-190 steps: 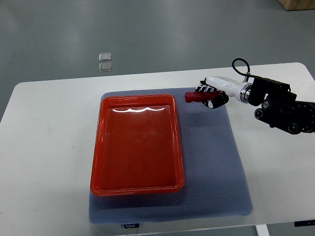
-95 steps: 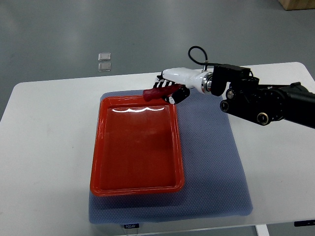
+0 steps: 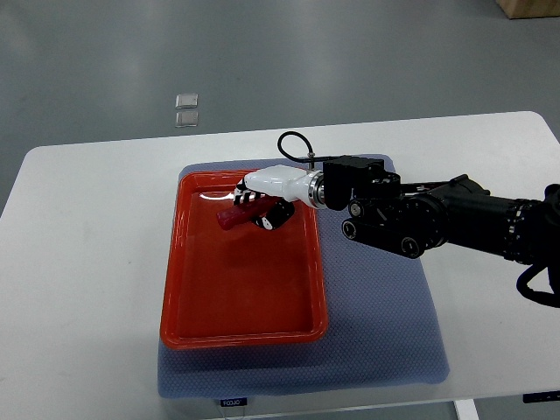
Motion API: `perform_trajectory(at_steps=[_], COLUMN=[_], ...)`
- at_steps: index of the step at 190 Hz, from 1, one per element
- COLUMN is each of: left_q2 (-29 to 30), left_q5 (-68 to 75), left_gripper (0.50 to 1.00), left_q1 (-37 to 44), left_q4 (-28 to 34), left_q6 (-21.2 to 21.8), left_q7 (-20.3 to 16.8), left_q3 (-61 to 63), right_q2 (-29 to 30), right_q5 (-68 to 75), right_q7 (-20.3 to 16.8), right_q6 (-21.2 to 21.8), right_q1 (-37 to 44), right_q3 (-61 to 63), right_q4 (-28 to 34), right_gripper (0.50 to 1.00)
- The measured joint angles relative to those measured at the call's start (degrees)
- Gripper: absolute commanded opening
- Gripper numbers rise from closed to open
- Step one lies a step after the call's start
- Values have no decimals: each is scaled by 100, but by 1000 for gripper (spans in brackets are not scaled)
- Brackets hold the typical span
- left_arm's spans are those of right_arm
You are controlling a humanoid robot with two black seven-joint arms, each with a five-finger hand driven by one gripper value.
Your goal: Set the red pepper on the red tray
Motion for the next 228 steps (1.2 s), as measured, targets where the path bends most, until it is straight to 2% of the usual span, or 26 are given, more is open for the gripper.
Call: perform_trajectory(at_steps=[33, 41, 42, 52, 62, 63, 72, 86, 161, 198, 228], left_q2=[0, 0, 0, 0, 0, 0, 0, 0, 0, 0, 0], left_q5=[2, 2, 2, 2, 2, 2, 2, 2, -1, -2, -2], left_gripper=[1000, 1000, 1000, 1000, 1000, 1000, 1000, 1000, 1000, 1000, 1000], left_q1=[0, -1, -1, -4, -4, -4, -2, -1, -3, -7, -8], left_q4=[4, 4, 4, 9, 11, 11, 12, 16, 21, 21, 21], left_q6=[0, 0, 0, 0, 0, 0, 0, 0, 7, 11, 10], left_q7=[9, 10, 10, 10, 10, 10, 11, 11, 11, 6, 7], left_q3=[2, 5, 5, 7, 9, 9, 9, 15, 10, 16, 12], right_q2=[2, 2, 2, 2, 2, 2, 2, 2, 2, -217, -431], right_q5=[-16, -17, -17, -17, -10, -9, 2, 18, 166, 791, 1526], right_q7=[20, 26, 27, 34, 35, 35, 37, 43, 73, 197, 411], right_q6=[-7, -7, -7, -7, -8, -8, -8, -8, -23, -56, -368], right_q1=[-128, -143, -144, -156, -164, -164, -166, -168, -89, -104, -703], right_q3=[-10, -10, -10, -10, -8, -7, 0, 27, 626, 1779, 3538], right_q4=[-1, -2, -2, -3, -3, -3, -3, -3, 7, 24, 69], right_gripper=[664, 664, 704, 772, 772, 805, 862, 885, 893, 891, 891])
